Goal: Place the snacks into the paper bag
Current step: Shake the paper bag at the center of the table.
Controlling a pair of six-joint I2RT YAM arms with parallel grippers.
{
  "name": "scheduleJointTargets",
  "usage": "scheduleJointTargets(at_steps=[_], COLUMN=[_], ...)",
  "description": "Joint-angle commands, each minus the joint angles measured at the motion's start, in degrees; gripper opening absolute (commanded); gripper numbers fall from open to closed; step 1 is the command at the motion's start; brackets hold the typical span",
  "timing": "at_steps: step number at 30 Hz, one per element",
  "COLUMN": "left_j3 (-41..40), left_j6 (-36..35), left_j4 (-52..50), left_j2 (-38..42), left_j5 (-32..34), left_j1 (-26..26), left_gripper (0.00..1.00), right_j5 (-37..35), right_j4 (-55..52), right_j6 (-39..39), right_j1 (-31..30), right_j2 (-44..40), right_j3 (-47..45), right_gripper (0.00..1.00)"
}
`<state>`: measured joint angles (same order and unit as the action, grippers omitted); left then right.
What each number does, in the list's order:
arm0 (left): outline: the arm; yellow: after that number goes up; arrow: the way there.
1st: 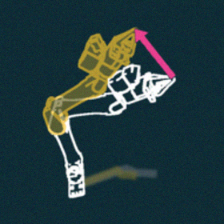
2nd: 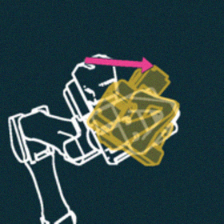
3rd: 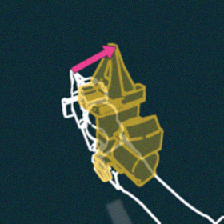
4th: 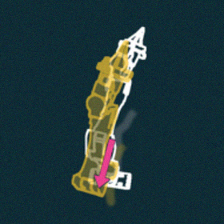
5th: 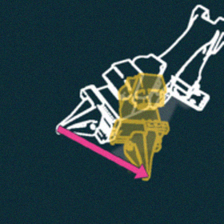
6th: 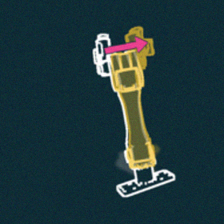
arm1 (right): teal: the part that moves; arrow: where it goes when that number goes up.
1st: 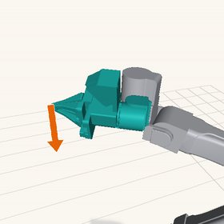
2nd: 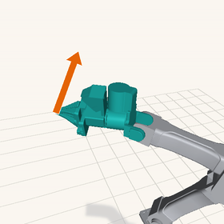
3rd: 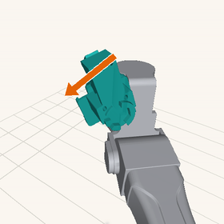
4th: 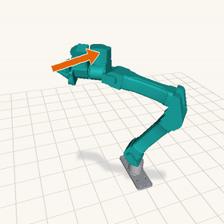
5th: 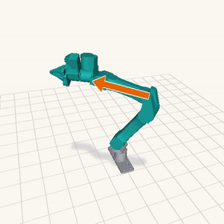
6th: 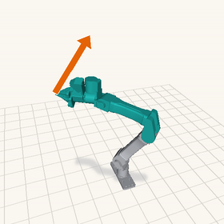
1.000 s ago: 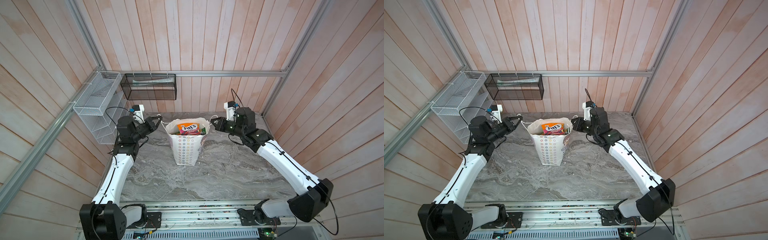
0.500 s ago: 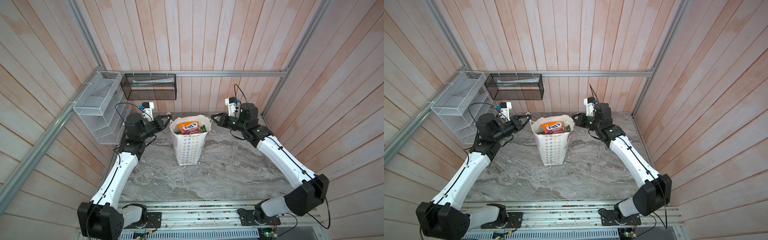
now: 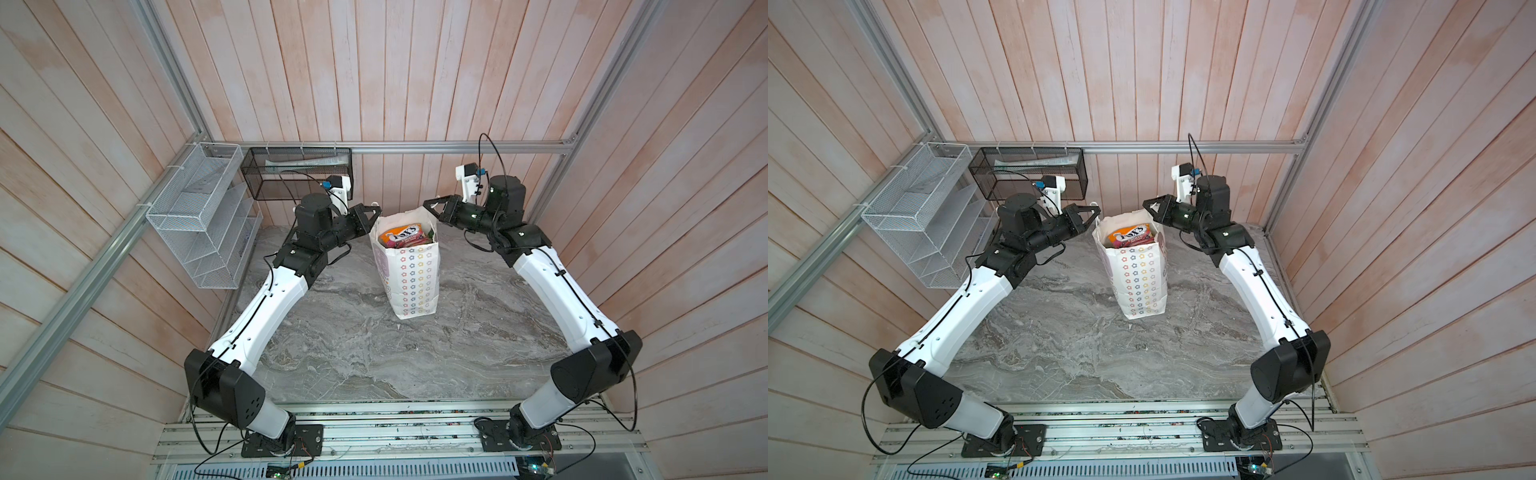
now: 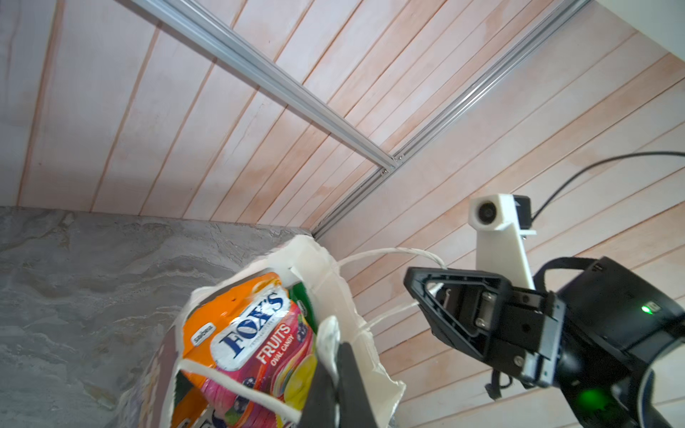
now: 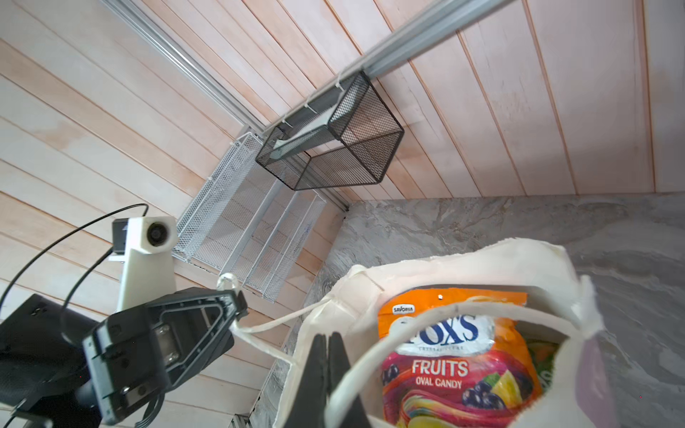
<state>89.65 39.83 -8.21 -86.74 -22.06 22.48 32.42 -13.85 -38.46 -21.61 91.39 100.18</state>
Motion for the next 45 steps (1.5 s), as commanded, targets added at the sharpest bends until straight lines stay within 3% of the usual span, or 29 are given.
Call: scheduleJointTargets(at_steps=[1,5,8,13,19,29,35,38,41,43,44,45], left_j3=[-0.8,-12.6,-16.2,-11.8,-9.9,-17.9,-19.0,-19.8,-20.5,-20.8,-21.0,-21.1], left_j6=[-1.5,2.3,3.4,3.1,1.4,4.0,3.4,2.8,1.8,1.1,0.7,0.2], left_j4=[6.9,11.3,11.4,8.4,8.6,11.2,10.1,10.1,9.6,9.1,8.8,8.9], left_j2=[4.1,4.9,3.0,2.5,7.6,10.2,10.6,11.8,13.2,13.8,14.1,14.3], left_j5=[2.0,0.4,-0.5,-2.7,0.9,-0.3,0.8,2.2,4.2,5.0,5.1,5.1], left_j1=[0.1,0.7,0.8,0.9,1.7,2.9,3.0,3.0,3.0,3.0,2.9,3.0], left_gripper=[0.00,0.00,0.00,0.00,0.00,0.00,0.01,0.23,0.44,0.58,0.69,0.98], right_j5=[5.4,5.0,4.9,5.2,3.9,3.1,1.8,1.2,0.1,-1.6,-3.0,-4.3], right_j4=[8.2,15.3,16.4,15.9,13.0,16.4,16.1,16.0,16.0,15.9,15.0,14.1], right_j6=[-0.4,-3.5,-4.5,-4.5,-2.4,-4.4,-5.1,-5.9,-7.2,-8.4,-9.0,-9.3], right_j1=[-0.5,-0.5,-0.3,-0.4,-0.5,-0.7,-0.7,-0.7,-0.6,-0.5,-0.5,-0.5], right_j2=[-5.5,-9.8,-9.7,-9.1,-10.0,-14.2,-15.3,-16.3,-17.7,-18.8,-19.1,-19.5], right_j3=[-3.6,-18.0,-23.4,-21.9,-17.8,-27.9,-29.0,-29.6,-31.0,-32.1,-32.4,-32.5], right_gripper=[0.00,0.00,0.00,0.00,0.00,0.00,0.01,0.22,0.36,0.41,0.45,0.47])
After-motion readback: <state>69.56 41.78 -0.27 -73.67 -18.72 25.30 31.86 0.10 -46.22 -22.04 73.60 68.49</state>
